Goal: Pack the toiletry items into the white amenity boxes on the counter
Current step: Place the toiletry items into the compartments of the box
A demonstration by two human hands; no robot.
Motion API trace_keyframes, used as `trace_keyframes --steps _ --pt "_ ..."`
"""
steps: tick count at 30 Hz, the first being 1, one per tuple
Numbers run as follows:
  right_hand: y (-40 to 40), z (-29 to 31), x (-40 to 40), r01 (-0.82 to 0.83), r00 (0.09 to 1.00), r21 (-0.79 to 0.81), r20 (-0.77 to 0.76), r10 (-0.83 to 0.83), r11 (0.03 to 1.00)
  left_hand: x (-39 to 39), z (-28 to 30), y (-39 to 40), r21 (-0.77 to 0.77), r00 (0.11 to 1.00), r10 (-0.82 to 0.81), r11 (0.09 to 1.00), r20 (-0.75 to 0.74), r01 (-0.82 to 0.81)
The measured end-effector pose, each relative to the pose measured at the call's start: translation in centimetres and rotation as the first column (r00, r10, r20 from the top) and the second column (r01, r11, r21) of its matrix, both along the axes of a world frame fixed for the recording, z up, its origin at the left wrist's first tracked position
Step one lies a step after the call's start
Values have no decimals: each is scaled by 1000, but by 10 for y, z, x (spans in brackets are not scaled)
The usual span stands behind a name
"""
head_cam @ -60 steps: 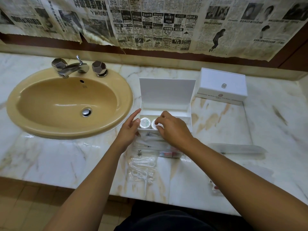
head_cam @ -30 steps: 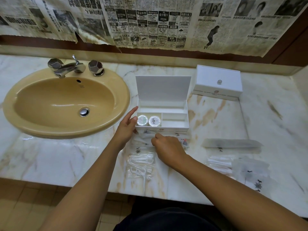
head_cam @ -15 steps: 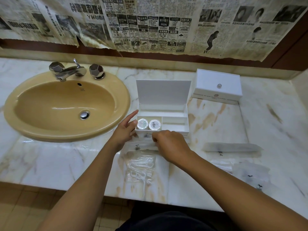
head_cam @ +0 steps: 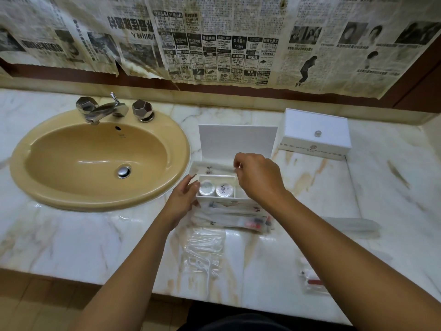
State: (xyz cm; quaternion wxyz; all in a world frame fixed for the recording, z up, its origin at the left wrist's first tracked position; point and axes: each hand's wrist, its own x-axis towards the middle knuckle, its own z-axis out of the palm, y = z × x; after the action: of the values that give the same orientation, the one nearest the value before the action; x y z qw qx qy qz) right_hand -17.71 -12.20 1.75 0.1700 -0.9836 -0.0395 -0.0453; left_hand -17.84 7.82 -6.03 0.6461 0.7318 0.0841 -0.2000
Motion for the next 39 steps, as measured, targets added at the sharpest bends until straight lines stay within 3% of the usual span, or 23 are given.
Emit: trace_keyframes --steps 6,11,22,31,35,37,39 --pt "-3 -2 25 58 998 4 24 -58 998 -2 2 -1 3 994 -39 999 102 39" --pt "-6 -11 38 98 995 -72 -16 -99 993 -1 1 0 -2 994 -35 999 104 35" --pt "1 -28 50 -50 985 -254 -174 6 966 3 -6 4 22 993 -40 999 115 38" --pt "0 -46 55 13 953 -137 -299 -54 991 4 -10 6 26 989 -46 999 143 43" --pt "1 -42 46 6 973 -159 -226 -43 987 4 -11 5 26 989 -44 999 143 41" --pt "4 -43 42 -25 975 -112 -222 0 993 4 -10 5 31 988 -47 999 145 43" --pt "8 -43 40 -33 943 -2 -331 31 999 3 -8 5 33 988 -41 999 148 37"
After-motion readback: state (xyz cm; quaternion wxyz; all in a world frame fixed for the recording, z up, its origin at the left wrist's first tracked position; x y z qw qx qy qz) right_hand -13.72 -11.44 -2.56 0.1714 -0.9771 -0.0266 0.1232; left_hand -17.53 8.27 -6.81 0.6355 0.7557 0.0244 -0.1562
